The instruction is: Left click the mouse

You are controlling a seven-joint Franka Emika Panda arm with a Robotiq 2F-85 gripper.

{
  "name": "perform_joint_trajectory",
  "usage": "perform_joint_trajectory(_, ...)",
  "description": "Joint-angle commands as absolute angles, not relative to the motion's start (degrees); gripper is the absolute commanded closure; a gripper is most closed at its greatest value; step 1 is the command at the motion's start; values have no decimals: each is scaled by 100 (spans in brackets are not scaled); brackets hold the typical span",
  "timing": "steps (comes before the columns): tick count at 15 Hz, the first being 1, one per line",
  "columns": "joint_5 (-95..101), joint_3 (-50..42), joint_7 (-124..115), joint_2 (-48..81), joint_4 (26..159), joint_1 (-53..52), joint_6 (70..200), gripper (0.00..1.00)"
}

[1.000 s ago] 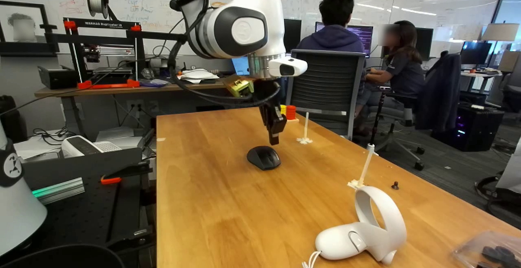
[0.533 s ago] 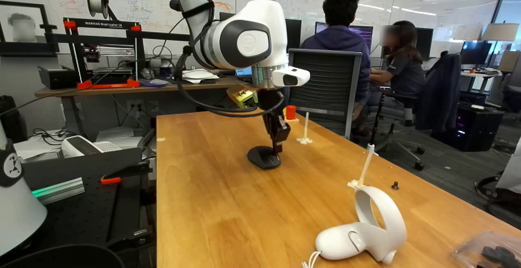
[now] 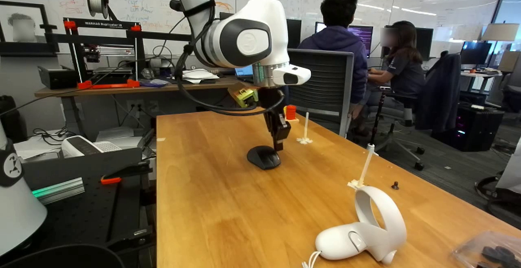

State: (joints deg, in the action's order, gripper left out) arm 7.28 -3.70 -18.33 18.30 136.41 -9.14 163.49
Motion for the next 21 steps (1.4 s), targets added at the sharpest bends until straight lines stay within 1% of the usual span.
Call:
perform_joint_trajectory(1, 294, -119, -1496, 1259, 13773, -725, 16080, 94)
perform_joint_trajectory(3, 42, 8, -1311, 951, 13786, -616, 15779, 94)
perform_joint_trajectory(5, -184, 86, -1142, 649, 13732, -533, 15214, 93)
perform_joint_trajectory(6, -172, 53, -1133, 493, 13683, -520, 14827, 91)
perform_joint_trajectory(7, -232, 59, -1063, 339, 13615, -477, 14368, 92)
perform_joint_trajectory(9, -234, 23, -982, 46, 13465, -418, 13507, 87)
perform_joint_trajectory(11, -161, 4, -963, -213, 13283, -360, 12803, 86)
perform_joint_trajectory(12, -124, 2, -963, -318, 13190, -332, 12520, 87)
perform_joint_trajectory(16, -20, 35, -803, -685, 12887, -290, 11670, 88)
perform_joint_trajectory(17, -57, 36, -733, -749, 12820, -292, 11498, 85)
perform_joint_trajectory(19, -86, 39, -607, -852, 12712, -298, 11217, 86)
perform_joint_trajectory(20, -85, 41, -580, -891, 12673, -295, 11117, 64)
perform_joint_trajectory(21, -126, 33, -594, -918, 12627, -288, 10975, 59)
